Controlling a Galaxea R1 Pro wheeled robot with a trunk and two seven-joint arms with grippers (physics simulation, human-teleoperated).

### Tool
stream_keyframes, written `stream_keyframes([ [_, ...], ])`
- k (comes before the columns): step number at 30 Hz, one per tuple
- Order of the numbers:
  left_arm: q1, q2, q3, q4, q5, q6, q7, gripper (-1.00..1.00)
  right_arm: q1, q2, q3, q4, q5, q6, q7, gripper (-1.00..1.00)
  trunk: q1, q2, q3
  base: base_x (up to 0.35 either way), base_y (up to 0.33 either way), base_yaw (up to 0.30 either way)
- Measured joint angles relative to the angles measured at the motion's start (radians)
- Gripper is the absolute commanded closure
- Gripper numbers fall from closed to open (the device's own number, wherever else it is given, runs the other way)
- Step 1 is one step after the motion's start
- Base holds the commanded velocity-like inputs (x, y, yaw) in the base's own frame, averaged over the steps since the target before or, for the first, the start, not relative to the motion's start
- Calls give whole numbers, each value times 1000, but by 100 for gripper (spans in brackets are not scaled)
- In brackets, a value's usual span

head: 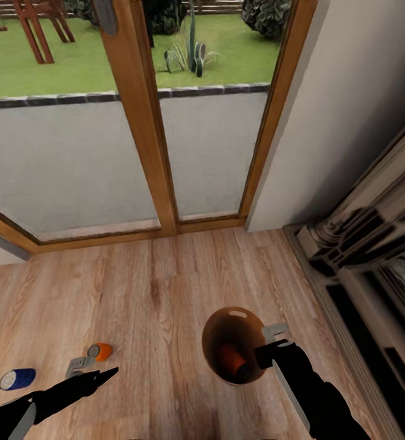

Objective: Put the three can of soda from the living room inside the tash can in the kitchen.

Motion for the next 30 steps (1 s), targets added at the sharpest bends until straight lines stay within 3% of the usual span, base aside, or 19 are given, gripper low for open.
stream_keyframes([
  [1, 0, 0, 31, 0, 0, 0, 0, -100, 0, 0, 2, 0, 1, -1, 0, 100, 0, 0, 0, 254, 32, 0],
  [6, 0, 2, 61, 0, -1, -1, -1, -100, 1, 0, 2, 0, 7, -1, 0, 100, 0, 0, 0, 117, 12, 0],
  [11, 0, 4, 66, 2, -1, -2, 0, -100, 1, 0, 4, -30, 3, 0, 1, 100, 0, 0, 0, 15, 2, 0],
  [14, 0, 4, 67, 4, -2, -2, 1, -100, 1, 0, 4, -122, 4, 8, 2, 100, 0, 0, 0, 2, 0, 0],
  [16, 0, 4, 67, 4, -3, -2, 1, -100, 2, 2, 6, -167, -1, 42, 1, 100, 0, 0, 0, 0, 0, 0],
  [17, 0, 5, 67, 4, -3, -2, 1, -100, 2, 10, 17, -201, 18, 81, 0, 100, 0, 0, 0, 0, 0, 0],
  [19, 0, 5, 68, 5, -3, -6, 2, -100, 2, 20, 40, -231, 8, 105, 1, 100, 0, 0, 0, 0, 0, 0],
  [22, 0, 11, 73, 6, -3, -27, 2, -100, 2, 35, 63, -251, -28, 121, 2, 100, 0, 0, 0, 0, 0, 0],
  [27, 0, 22, 87, 9, -3, -57, 2, -100, 2, 54, 76, -262, 9, 133, 1, 100, 0, 0, 0, 0, 0, 0],
  [30, 0, 25, 92, 10, -3, -62, 2, -100, 2, 61, 79, -264, -8, 134, 1, 100, 0, 0, 0, 91, 0, 0],
])
